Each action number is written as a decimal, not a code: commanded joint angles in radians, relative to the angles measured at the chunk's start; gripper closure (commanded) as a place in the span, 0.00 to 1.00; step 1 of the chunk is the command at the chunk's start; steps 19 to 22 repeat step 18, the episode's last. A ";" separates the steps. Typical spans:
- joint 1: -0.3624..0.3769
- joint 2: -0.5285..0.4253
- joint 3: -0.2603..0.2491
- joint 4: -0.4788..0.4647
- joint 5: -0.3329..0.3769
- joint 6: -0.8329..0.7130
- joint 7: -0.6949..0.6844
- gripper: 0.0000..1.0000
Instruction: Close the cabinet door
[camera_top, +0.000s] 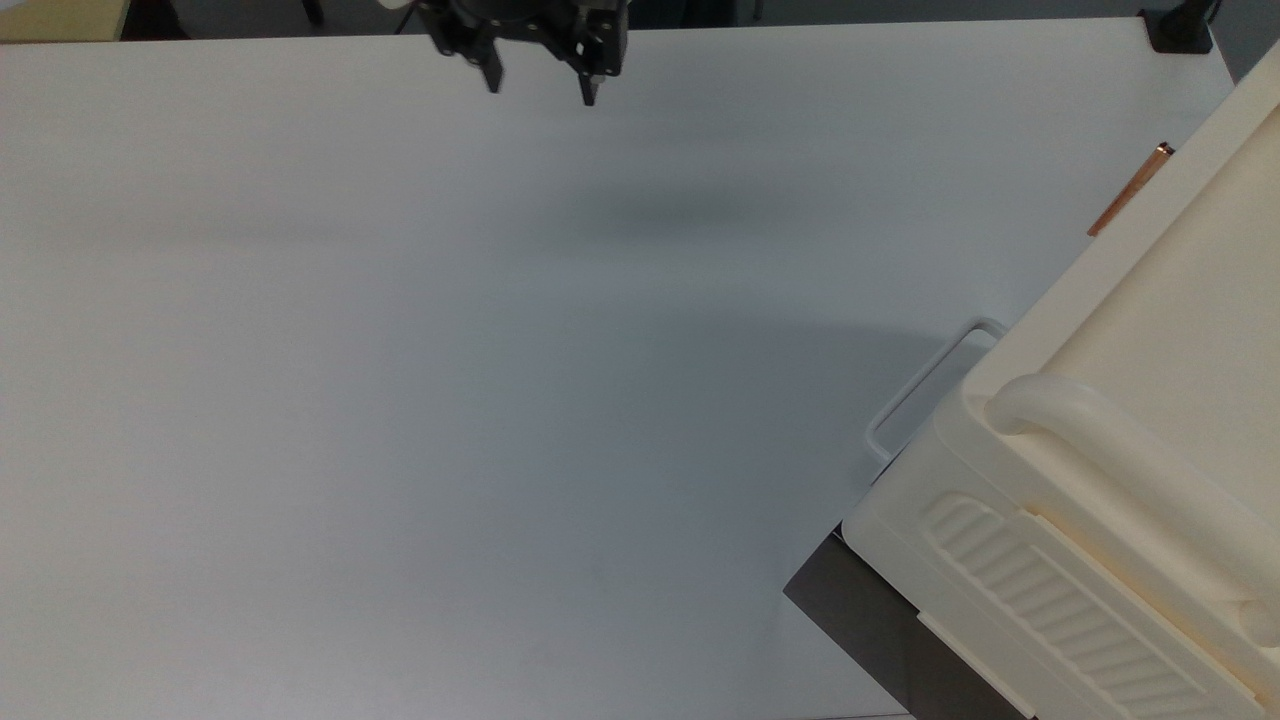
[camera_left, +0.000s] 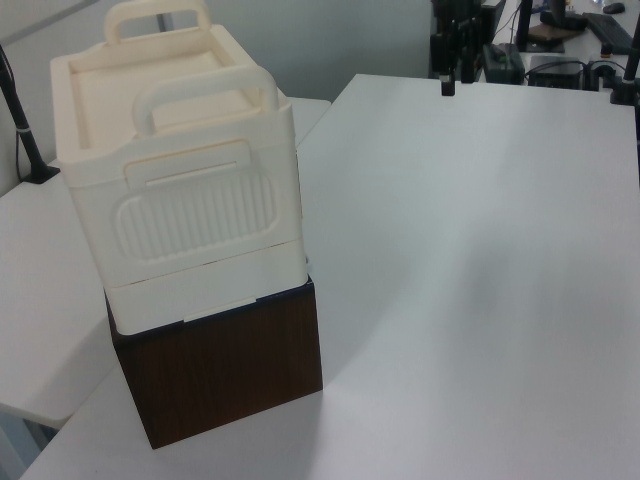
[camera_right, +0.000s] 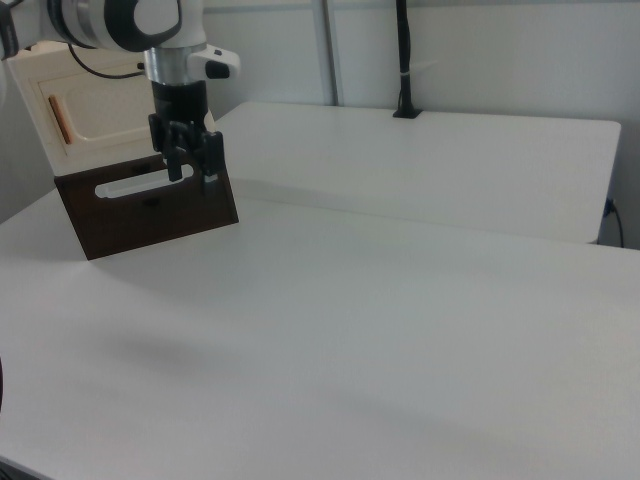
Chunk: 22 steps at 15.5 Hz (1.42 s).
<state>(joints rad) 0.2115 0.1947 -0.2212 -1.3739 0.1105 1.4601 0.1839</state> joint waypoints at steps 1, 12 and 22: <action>-0.035 -0.031 0.006 -0.037 -0.051 -0.006 -0.043 0.00; -0.113 -0.116 0.006 -0.074 -0.100 0.017 -0.133 0.00; -0.132 -0.116 0.005 -0.067 -0.100 0.016 -0.133 0.00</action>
